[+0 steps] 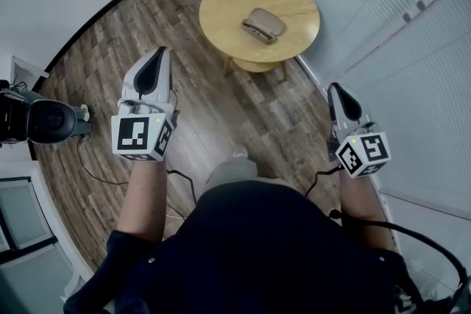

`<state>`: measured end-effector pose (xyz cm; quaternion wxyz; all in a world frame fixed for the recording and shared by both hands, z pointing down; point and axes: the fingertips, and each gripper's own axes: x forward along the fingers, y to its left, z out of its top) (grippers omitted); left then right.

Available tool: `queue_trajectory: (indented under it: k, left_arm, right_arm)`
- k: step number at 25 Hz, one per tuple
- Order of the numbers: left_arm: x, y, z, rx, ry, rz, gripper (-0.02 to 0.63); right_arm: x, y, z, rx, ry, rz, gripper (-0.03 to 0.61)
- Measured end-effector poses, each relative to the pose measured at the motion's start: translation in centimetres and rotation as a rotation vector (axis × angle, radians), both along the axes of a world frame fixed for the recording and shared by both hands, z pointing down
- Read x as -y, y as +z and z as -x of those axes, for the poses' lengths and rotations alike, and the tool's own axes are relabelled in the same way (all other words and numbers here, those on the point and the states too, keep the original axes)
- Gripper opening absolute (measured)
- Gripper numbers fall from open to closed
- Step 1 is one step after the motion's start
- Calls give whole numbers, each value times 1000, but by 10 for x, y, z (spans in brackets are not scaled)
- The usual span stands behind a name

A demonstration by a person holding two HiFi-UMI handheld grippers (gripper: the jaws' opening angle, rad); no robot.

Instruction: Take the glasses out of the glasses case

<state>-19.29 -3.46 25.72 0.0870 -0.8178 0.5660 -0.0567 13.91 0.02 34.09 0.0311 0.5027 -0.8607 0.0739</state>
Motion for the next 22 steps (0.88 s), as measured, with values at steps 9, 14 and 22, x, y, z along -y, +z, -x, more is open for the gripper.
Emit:
queue_trajectory:
  k: [9,14,22]
  left_arm:
    - [78,20,18,-11,79,48,3]
    - [115,17,15,-8,114,35,3]
    - [157,20,10,-30,122,35,3]
  right_arm:
    - [62,-6,28,-16,48,2,9]
    - [89,-7,25,-1,94,8,9]
    - [135,-11,31,-18,65,-1,9]
